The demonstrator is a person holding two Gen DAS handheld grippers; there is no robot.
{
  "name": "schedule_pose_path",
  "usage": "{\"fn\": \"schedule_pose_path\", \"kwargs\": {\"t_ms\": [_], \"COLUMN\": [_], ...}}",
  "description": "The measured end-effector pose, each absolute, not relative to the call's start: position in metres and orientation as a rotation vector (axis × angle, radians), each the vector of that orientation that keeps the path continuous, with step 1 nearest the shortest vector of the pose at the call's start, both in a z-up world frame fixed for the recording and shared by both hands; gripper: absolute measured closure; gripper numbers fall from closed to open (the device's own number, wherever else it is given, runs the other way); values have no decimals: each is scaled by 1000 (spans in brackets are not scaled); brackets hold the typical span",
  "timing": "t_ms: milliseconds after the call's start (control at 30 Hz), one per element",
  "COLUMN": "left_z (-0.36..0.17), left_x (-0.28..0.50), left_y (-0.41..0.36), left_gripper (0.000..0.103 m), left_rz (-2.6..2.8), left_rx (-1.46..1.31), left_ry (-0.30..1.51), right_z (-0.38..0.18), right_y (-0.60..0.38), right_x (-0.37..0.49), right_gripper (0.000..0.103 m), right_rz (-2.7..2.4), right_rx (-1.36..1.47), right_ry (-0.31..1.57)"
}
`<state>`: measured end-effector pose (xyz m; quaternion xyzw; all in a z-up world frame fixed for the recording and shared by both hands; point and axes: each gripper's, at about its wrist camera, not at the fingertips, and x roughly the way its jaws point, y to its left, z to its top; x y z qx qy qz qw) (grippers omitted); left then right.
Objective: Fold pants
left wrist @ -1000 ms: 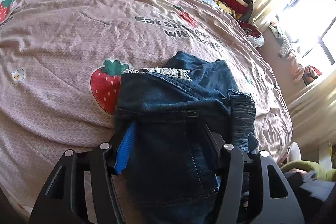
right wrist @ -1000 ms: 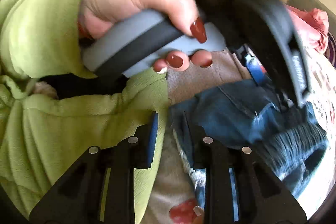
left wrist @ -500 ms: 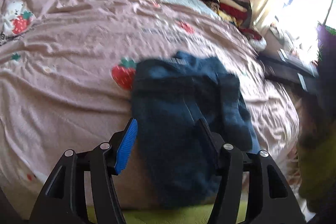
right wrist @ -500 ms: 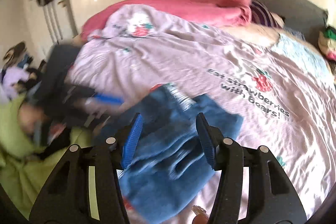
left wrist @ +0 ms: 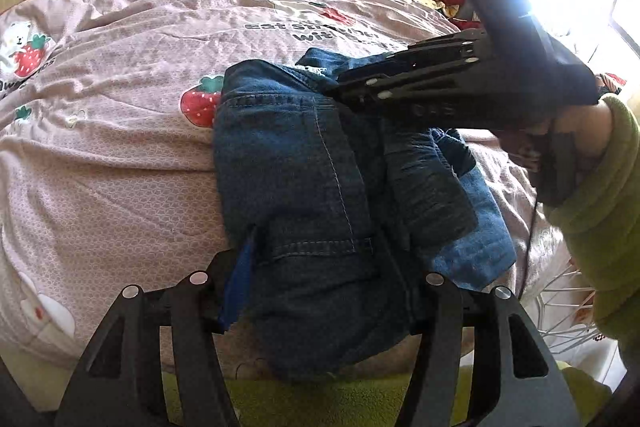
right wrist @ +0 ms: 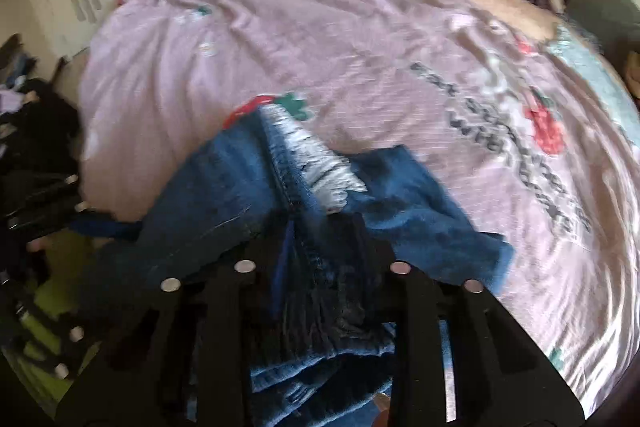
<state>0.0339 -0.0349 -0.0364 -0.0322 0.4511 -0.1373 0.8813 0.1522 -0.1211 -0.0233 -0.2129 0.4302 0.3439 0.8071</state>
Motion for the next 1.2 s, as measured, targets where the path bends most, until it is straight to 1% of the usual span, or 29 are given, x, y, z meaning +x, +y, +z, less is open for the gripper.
{"fn": "schedule_pose_path", "kwargs": {"t_ms": [167,267,333,400,467,500,533,600,667,733,867,900,933,1000,1200], "left_z": [-36,-32,-27,-21,-15,-12,-10,-6,-3,1,7,8,10,13,21], "left_x": [33,32,30,28,26,24,23,20,18,16,13,13,12,10,6], "left_y": [-36,-34,-31,-29,-29,-30,-30,-31,-31,-31,-30,-29,-29,-29,-28], "left_gripper": [45,41,37,37,34,32,32,32,32,32,32,31,25,19,19], "left_rz": [-284,-287,-295,-300,-308,-309,-310,-312,-311,-309,-308,-307,-305,-301,-302], "left_rx": [-78,-97,-115,-125,-133,-128,-124,-123,-121,-119,-116,-116,-115,-112,-107], "left_ry": [941,939,930,915,901,894,888,877,870,863,846,843,839,830,809], "right_z": [-29,-12,2,12,22,26,30,37,43,48,58,61,63,68,78], "right_y": [-118,-130,-141,-150,-159,-163,-165,-169,-171,-174,-179,-180,-182,-185,-195], "right_x": [150,145,139,133,126,122,119,112,105,100,90,87,85,80,67], "right_gripper": [88,85,72,67,60,51,46,41,39,30,25,22,21,19,17], "right_rz": [707,719,717,717,707,697,691,678,668,658,651,646,644,637,618], "right_rx": [-469,-387,-335,-297,-262,-253,-246,-242,-237,-223,-206,-204,-203,-196,-181], "right_ry": [906,888,857,833,812,800,789,763,742,731,700,689,681,663,629]}}
